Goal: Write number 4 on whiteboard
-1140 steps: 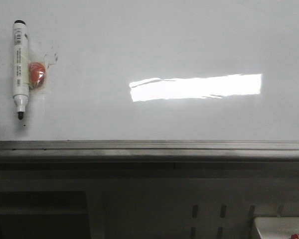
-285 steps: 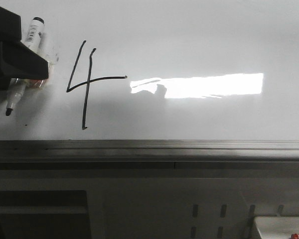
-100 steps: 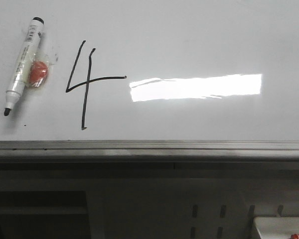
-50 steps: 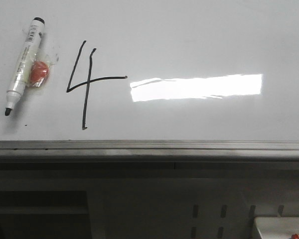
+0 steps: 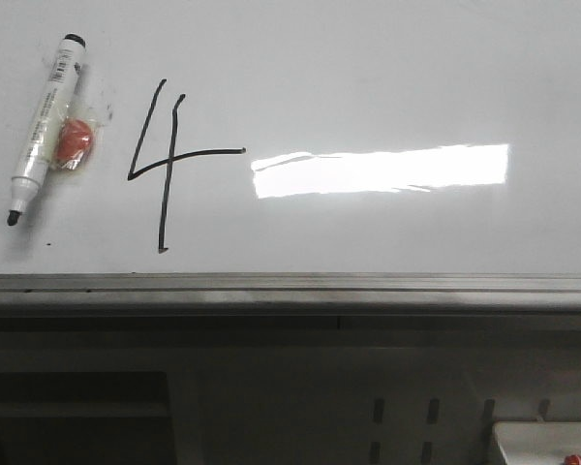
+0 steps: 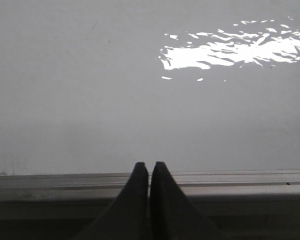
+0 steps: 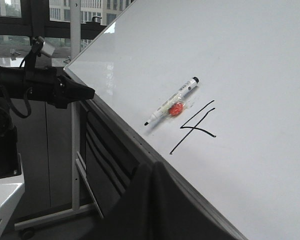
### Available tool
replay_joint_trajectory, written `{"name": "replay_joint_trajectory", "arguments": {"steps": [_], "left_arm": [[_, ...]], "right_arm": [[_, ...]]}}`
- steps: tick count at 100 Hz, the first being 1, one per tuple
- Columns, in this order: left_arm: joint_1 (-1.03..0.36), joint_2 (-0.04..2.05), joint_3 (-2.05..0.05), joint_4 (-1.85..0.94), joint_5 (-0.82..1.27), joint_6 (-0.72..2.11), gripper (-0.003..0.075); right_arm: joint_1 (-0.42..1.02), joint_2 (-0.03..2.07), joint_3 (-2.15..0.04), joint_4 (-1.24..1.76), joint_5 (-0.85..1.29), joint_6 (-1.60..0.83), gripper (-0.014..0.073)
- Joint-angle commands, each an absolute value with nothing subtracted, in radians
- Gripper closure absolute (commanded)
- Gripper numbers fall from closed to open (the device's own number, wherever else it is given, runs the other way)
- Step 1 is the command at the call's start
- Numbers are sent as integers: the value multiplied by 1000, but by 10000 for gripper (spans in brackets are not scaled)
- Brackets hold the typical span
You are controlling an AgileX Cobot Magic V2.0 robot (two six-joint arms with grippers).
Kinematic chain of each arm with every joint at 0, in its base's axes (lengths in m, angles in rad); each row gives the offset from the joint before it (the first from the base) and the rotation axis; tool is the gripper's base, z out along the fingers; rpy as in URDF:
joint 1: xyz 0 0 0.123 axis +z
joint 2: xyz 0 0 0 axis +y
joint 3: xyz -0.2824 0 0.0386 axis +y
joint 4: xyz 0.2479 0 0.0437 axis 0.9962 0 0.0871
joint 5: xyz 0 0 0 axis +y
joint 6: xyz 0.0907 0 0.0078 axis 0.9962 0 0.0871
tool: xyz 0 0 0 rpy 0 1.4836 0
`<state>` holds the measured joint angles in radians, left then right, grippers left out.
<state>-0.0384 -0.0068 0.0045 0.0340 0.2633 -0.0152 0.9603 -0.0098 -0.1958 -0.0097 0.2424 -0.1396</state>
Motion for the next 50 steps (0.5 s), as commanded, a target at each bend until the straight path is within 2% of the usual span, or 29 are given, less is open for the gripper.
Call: {"name": "replay_joint_trajectory", "arguments": {"steps": [1, 14, 50], "left_arm": [[-37, -31, 39, 26, 191, -22, 741], [-37, -31, 37, 26, 288, -24, 741], [-37, -31, 37, 26, 285, -24, 741]], "right_arm": [[963, -20, -218, -19, 159, -140, 648], [963, -20, -218, -19, 159, -140, 648], [963, -20, -218, -19, 159, -140, 648]]}}
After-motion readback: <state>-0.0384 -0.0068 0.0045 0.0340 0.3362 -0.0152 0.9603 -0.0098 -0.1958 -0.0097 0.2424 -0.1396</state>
